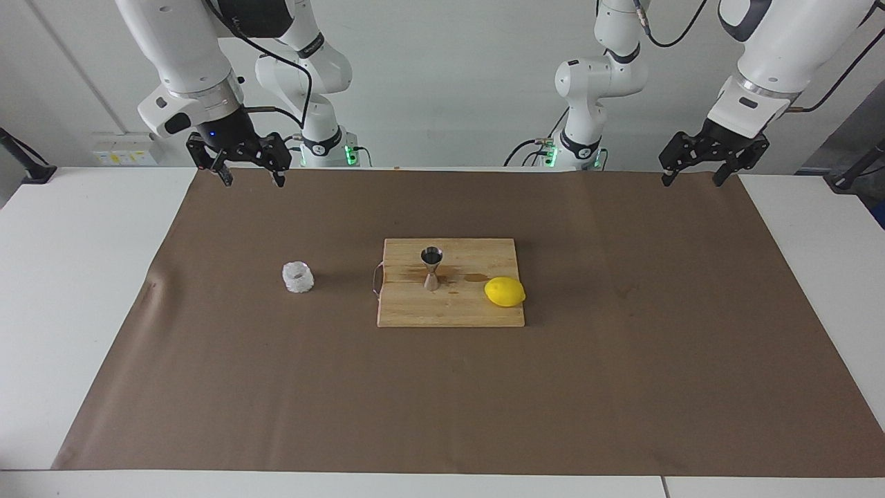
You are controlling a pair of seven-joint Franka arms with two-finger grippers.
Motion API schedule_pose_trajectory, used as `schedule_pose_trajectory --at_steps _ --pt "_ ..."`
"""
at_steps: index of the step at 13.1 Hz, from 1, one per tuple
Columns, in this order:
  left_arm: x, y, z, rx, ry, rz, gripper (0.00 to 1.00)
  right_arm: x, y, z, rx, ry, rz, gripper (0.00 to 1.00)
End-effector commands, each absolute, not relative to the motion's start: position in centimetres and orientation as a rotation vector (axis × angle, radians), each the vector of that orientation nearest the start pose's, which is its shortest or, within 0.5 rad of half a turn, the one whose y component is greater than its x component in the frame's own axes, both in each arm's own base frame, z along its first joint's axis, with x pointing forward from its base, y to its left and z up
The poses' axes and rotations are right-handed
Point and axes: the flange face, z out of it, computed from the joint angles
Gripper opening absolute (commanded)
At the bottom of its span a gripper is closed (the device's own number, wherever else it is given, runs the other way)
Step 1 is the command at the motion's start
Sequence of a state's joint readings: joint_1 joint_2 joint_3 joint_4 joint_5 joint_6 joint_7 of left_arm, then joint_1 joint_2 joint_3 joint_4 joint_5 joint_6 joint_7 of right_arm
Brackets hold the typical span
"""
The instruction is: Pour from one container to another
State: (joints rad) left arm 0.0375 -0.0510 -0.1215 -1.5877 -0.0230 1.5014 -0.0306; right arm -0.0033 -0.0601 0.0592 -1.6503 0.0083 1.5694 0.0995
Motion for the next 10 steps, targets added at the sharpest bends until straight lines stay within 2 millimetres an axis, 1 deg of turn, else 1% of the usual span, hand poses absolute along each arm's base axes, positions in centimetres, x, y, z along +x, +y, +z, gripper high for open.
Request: schedule_pose_trajectory --at_steps 1,3,4,5,7,10 --pt "52.1 -4.9 63.9 -3.137 0.114 0.114 1.0 52.9 3.0 62.0 -3.161 0.162 0.021 1.0" --pt "52.5 -4.3 63.6 -3.137 0.19 0.114 1.0 53.0 3.0 62.0 -3.159 0.182 0.011 1.0" --pt "52.5 -3.9 63.7 -3.137 0.188 0.107 1.0 53.0 3.0 62.0 -3.159 0.182 0.011 1.0" --pt "52.6 -2.9 63.8 -3.139 0.169 0.097 1.0 52.9 3.0 61.9 -3.16 0.179 0.013 1.0" --pt "52.7 -2.8 64.1 -3.141 0.165 0.066 1.0 52.9 3.0 61.8 -3.16 0.177 0.016 1.0" --pt "53.1 -2.7 63.9 -3.143 0.162 0.041 1.0 52.9 3.0 61.8 -3.16 0.172 0.016 1.0"
